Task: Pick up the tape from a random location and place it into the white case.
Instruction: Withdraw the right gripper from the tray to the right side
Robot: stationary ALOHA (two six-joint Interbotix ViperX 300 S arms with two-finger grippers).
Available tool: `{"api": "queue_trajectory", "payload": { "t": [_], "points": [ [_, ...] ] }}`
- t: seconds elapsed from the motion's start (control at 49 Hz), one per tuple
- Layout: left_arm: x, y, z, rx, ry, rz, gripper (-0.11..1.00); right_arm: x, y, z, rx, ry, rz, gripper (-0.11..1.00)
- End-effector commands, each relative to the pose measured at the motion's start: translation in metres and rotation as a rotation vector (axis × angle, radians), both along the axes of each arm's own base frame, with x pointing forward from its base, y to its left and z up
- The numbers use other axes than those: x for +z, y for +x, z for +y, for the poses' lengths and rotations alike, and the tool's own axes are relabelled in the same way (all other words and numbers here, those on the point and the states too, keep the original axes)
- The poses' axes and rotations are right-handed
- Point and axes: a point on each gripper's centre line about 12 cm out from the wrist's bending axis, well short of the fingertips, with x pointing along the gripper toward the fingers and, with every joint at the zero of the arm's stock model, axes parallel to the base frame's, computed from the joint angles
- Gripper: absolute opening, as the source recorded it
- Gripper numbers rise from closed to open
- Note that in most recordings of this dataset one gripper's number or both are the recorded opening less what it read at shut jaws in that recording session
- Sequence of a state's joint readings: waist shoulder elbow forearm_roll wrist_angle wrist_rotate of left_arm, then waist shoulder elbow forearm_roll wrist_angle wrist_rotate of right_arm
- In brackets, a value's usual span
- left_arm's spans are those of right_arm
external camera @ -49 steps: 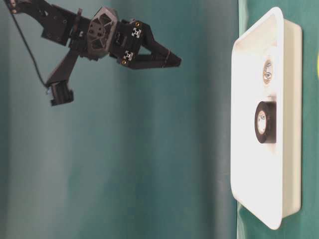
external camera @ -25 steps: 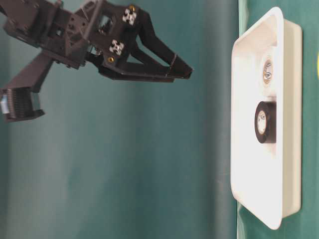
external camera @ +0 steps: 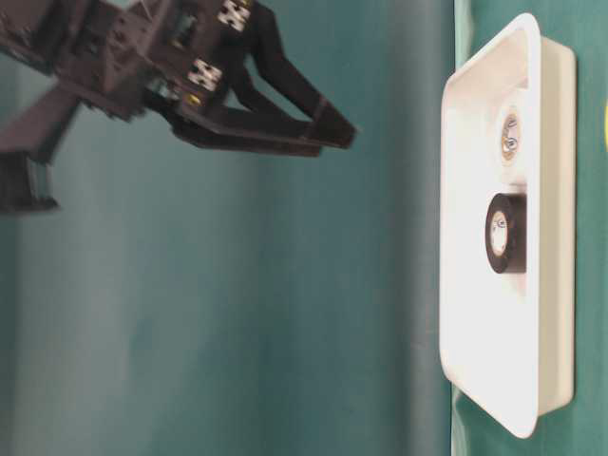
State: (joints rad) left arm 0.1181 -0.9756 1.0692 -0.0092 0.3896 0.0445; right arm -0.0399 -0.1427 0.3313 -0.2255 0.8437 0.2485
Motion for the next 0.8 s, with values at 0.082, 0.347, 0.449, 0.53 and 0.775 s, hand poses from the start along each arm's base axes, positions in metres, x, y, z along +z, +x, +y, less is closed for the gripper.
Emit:
{"api": "queue_trajectory", "payload": {
  "t": [0.082,0.347,0.449,0.53,0.775],
  "points": [
    [0.004,0.003,0.001,0.002,-0.001,-0.014,0.96,0.029,-0.021,0.002,0.016,-0.003,-0.15,0.89],
    [0.004,0.002,0.001,0.002,-0.001,-0.013,0.96,0.046,-0.067,0.005,0.024,0.012,-0.355,0.89],
    [0.004,0.002,0.001,0.002,-0.001,-0.016,0.96,0.045,-0.083,0.008,0.043,0.013,-0.436,0.89],
    [0.004,0.002,0.001,0.002,-0.001,-0.016,0.96,0.038,-0.093,0.01,0.058,0.016,-0.485,0.89],
    [0.004,0.002,0.001,0.002,-0.001,-0.013,0.96,0.001,-0.115,0.014,0.073,0.053,-0.571,0.89]
  ]
}}
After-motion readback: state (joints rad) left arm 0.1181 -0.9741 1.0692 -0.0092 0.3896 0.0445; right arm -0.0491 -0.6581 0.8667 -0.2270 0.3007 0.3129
